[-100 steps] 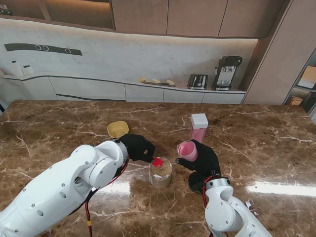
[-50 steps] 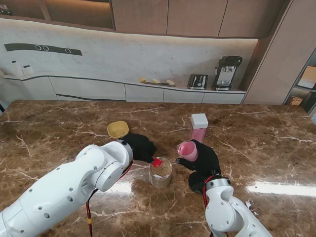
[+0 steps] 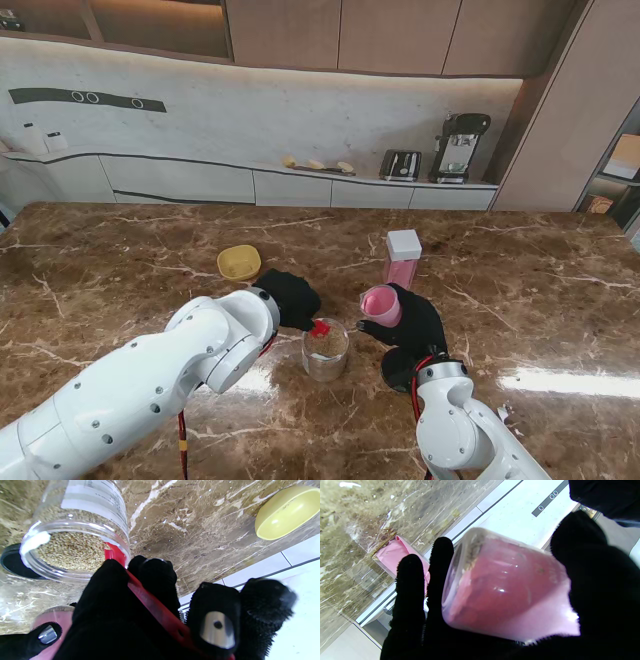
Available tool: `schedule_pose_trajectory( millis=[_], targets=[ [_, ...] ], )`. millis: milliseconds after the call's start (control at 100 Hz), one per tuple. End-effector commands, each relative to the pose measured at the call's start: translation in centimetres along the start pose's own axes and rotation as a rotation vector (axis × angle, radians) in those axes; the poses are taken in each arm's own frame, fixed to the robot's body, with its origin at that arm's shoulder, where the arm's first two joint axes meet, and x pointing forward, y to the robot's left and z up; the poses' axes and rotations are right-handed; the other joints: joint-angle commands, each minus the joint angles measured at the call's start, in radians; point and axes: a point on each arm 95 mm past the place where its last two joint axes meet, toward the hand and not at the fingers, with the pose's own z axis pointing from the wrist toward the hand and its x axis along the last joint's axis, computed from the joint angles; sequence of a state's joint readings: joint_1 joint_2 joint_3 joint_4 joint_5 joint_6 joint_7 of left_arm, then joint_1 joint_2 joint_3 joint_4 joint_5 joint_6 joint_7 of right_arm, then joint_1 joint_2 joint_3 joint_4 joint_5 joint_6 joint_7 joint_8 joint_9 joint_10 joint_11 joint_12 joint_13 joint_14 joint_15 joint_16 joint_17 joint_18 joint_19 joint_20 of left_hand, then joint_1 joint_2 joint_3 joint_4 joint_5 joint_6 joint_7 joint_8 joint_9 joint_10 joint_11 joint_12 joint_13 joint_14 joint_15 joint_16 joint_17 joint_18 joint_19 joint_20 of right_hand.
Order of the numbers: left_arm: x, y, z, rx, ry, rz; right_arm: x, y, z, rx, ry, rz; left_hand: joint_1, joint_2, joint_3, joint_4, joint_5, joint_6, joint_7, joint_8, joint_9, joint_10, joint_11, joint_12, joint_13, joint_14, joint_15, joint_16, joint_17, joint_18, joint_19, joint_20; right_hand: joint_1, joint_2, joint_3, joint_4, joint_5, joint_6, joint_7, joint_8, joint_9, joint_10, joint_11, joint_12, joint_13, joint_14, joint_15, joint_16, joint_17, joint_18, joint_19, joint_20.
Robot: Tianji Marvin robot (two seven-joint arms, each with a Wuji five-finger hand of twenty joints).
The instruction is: Measure grain into the airtight container
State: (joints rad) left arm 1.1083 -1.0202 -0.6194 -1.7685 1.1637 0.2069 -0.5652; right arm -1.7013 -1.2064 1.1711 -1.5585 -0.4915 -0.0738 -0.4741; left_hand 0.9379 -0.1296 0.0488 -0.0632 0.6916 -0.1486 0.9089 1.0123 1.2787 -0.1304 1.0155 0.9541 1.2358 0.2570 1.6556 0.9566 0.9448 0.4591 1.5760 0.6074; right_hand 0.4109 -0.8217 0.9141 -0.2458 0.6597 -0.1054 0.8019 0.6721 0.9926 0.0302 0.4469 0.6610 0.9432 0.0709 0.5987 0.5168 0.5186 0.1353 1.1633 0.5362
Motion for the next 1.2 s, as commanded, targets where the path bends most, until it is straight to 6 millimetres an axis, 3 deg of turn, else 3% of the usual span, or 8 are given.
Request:
schedule_pose_trajectory(
  millis=[0,740,1190],
  targets=[
    [0.2,0.0,0.2,-0.005,0.004,0.016,-0.3,-0.4,-0.4,0.020,-0.014,0.008,0.010,-0.020,0.047,0.037,0.034,0.003,0.015,-0.003,0.081,-0.022,0.051,-0.012,0.031,-0.029,0.110,-0.013,0.039,-0.004,0.074,-0.011,0.086,0.160,0.178,-0.007,0.048,-0.120,0.079,0.006,0.025,-0.067,0.028,-0.007,0.003,-0.038,-0.003,0.003,-0.011,-0.020,-0.022,-0.019],
    [1.6,0.1,1.0,-0.103,0.073,-0.032,-0.5,-0.3,-0.5,0.013,-0.016,0.013,-0.005,-0.020,0.062,0.033,0.036,-0.009,0.006,0.001,0.077,-0.027,0.046,-0.013,0.031,-0.027,0.111,-0.015,0.015,-0.015,0.079,-0.014,0.087,0.157,0.183,-0.007,0.048,-0.121,0.079,0.007,0.025,-0.066,0.028,-0.006,0.001,-0.038,-0.004,0.002,-0.011,-0.021,-0.024,-0.019],
    [0.9,1.0,1.8,-0.181,0.062,-0.216,-0.7,-0.3,-0.6,0.010,-0.016,0.011,-0.008,-0.007,0.058,0.029,0.018,-0.020,0.004,0.023,0.076,-0.031,0.038,-0.007,0.030,-0.027,0.111,-0.016,0.007,-0.014,0.082,-0.012,0.088,0.158,0.183,-0.007,0.047,-0.122,0.078,0.008,0.023,-0.068,0.028,-0.004,0.001,-0.038,-0.004,0.003,-0.012,-0.021,-0.026,-0.020]
  ],
)
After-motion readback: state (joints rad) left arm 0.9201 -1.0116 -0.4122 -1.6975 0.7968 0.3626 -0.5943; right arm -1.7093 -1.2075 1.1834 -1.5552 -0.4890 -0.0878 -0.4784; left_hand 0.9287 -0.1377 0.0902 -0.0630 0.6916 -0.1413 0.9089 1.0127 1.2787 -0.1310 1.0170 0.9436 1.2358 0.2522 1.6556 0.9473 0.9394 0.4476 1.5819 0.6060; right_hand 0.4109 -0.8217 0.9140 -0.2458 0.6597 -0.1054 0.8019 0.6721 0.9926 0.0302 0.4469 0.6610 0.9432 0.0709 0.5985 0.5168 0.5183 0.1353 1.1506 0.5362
